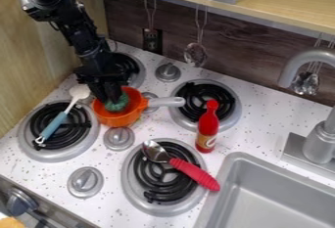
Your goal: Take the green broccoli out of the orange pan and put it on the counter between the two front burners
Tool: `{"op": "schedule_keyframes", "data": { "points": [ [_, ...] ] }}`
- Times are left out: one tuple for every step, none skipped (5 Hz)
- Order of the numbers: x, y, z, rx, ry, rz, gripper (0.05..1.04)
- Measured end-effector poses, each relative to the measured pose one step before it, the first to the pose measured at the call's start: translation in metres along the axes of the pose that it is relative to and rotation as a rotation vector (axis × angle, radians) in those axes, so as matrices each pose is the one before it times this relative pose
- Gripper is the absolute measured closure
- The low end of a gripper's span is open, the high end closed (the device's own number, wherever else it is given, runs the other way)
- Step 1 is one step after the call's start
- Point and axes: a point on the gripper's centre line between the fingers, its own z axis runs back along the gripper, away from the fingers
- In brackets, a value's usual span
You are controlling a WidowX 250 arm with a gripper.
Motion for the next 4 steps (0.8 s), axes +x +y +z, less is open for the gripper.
{"op": "schedule_keyframes", "data": {
  "points": [
    [-0.00445,-0.00106,0.00244,0.0106,0.0066,0.0193,0.755],
    [-0.00227,-0.00929,0.01176,0.0249,-0.0109,-0.0010,0.757],
    [-0.00401,-0.01070,0.02064,0.0438,-0.0246,0.0093,0.757],
    [-0.01035,-0.00228,0.01033,0.0398,-0.0019,0.0097,0.757]
  ]
}}
